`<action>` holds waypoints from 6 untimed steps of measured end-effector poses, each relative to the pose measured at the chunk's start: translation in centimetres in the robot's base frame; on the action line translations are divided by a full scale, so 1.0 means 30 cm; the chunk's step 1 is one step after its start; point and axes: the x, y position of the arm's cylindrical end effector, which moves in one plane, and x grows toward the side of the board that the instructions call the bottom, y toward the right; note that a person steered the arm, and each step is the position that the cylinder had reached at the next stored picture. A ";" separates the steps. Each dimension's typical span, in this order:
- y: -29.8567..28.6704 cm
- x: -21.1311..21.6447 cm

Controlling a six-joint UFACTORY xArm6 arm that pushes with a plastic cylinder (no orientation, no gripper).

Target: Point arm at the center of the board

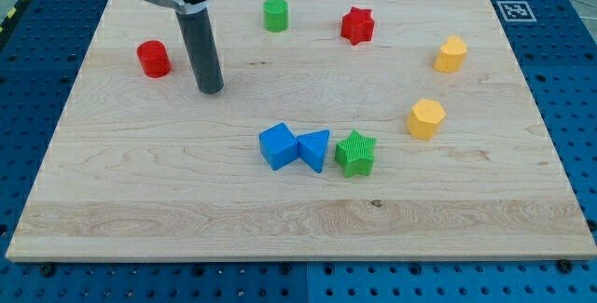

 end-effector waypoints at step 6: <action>0.372 -0.003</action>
